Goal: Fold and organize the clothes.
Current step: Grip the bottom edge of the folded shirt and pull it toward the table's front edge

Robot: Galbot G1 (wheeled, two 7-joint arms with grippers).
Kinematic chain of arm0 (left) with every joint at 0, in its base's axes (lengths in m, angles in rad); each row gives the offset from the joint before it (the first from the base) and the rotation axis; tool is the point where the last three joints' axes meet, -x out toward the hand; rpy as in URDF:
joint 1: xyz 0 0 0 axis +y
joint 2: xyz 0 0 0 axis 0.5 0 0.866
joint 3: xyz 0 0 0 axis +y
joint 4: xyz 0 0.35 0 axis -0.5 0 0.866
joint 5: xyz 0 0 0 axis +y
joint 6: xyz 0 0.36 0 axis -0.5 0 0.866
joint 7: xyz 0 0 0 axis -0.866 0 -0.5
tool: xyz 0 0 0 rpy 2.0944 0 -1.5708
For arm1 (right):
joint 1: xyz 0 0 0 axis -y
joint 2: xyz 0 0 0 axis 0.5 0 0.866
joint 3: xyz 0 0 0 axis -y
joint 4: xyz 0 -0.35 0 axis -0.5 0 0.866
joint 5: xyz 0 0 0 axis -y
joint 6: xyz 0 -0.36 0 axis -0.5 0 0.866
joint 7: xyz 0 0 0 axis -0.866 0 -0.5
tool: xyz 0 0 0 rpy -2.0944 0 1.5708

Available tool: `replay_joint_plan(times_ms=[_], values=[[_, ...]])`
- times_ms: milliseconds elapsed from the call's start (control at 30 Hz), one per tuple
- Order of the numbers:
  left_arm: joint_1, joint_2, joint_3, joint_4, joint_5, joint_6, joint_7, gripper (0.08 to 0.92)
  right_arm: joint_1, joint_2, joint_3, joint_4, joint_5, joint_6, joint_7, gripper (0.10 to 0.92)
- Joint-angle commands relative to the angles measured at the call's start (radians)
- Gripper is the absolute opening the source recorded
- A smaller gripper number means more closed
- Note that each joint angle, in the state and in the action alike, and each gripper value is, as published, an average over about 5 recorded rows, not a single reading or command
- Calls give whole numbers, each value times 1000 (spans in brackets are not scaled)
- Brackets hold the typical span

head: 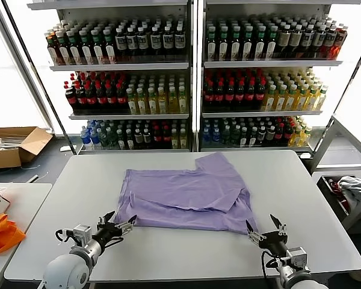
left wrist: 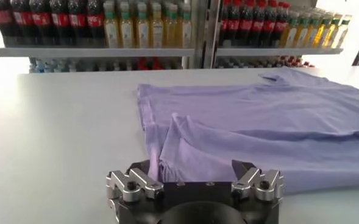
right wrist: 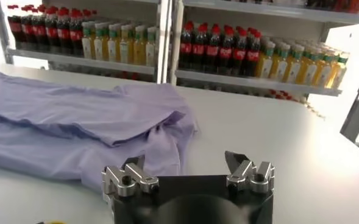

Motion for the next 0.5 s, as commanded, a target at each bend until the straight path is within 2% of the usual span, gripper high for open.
replay_joint_plan(times_ms=[33,500], values=[[3,-14,1,29,20,-10,5,710,-27,39,-43,0,-8,-27,36,707],[25,-5,-7,30,19,-41,23,303,-7,41,-53,-26,36,-19,26,300]])
